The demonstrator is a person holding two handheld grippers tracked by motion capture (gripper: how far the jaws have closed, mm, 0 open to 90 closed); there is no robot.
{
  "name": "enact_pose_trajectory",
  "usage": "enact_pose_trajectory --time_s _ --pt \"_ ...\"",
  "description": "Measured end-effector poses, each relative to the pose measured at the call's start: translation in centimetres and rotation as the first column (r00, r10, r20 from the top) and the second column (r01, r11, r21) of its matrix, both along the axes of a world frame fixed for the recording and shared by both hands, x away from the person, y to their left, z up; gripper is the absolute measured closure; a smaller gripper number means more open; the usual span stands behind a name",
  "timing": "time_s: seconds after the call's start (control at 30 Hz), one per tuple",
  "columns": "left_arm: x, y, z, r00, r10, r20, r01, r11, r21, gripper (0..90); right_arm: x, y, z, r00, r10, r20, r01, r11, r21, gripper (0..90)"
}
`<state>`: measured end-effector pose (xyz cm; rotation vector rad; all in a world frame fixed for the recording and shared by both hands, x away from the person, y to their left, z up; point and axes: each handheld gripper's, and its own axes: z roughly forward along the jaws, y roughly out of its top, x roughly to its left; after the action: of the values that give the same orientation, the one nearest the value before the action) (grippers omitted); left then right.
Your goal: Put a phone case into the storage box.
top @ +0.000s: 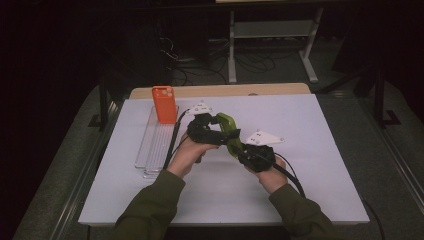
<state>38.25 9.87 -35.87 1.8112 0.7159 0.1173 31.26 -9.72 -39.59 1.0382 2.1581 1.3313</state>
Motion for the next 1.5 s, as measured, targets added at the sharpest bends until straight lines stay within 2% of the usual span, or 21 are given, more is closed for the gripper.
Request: enact_pose_trajectory --time_s 0.27,0.37,0.5,0.57,0.87,0.97,1.17,1.23,1.47,1.5 --pt "-0.1 0.0 0.0 0.9999 -0.008 0.007 0.008 1.0 0.001 11.8 0.1 0.0 -0.2 0.9999 0.004 0.015 -0.003 1.0 -0.022 75.9" --pt "0.0 0.1 0.0 0.9999 -0.012 -0.001 0.012 0.9999 -0.002 12.9 0.0 0.0 -0.2 1.0 0.003 -0.005 -0.003 1.0 -0.021 75.7" --pt "0.0 0.1 0.1 0.9998 -0.017 -0.012 0.017 0.9998 -0.014 14.2 0.2 0.0 -0.3 0.9999 0.01 0.001 -0.01 0.999 -0.038 75.4" --pt "0.0 0.1 0.1 0.9998 -0.016 -0.012 0.016 0.9997 -0.019 14.8 0.1 0.1 -0.3 0.9999 0.008 -0.014 -0.009 0.999 -0.038 75.4" --pt "-0.2 0.1 0.3 0.9998 -0.017 -0.005 0.017 0.9998 -0.007 16.0 0.1 0.2 -0.4 0.9996 0.016 -0.022 -0.017 0.999 -0.04 73.3" --pt "-0.3 0.2 0.4 0.9999 -0.016 0.007 0.016 0.9998 0.014 16.2 0.1 0.3 -0.3 0.9995 0.021 -0.024 -0.022 0.999 -0.043 66.5" --pt "-0.1 0.5 0.4 0.9999 0.0 0.011 0.0 0.9998 0.02 16.2 0.3 -0.1 -0.1 0.9987 0.028 -0.042 -0.03 0.999 -0.043 47.9" --pt "0.0 0.5 0.4 0.9999 0.002 0.012 -0.003 0.9996 0.027 16.2 0.5 -0.4 0.0 0.9985 0.036 -0.04 -0.039 0.997 -0.061 42.7" --pt "0.0 0.7 0.5 0.9997 0.012 0.022 -0.012 0.9993 0.034 16.2 0.9 -1.4 -0.1 0.9927 0.078 -0.092 -0.085 0.993 -0.076 23.5" --pt "0.0 0.8 0.6 0.9997 0.014 0.022 -0.015 0.9994 0.032 16.2 0.8 -1.5 -0.2 0.9923 0.071 -0.101 -0.08 0.994 -0.08 21.6"
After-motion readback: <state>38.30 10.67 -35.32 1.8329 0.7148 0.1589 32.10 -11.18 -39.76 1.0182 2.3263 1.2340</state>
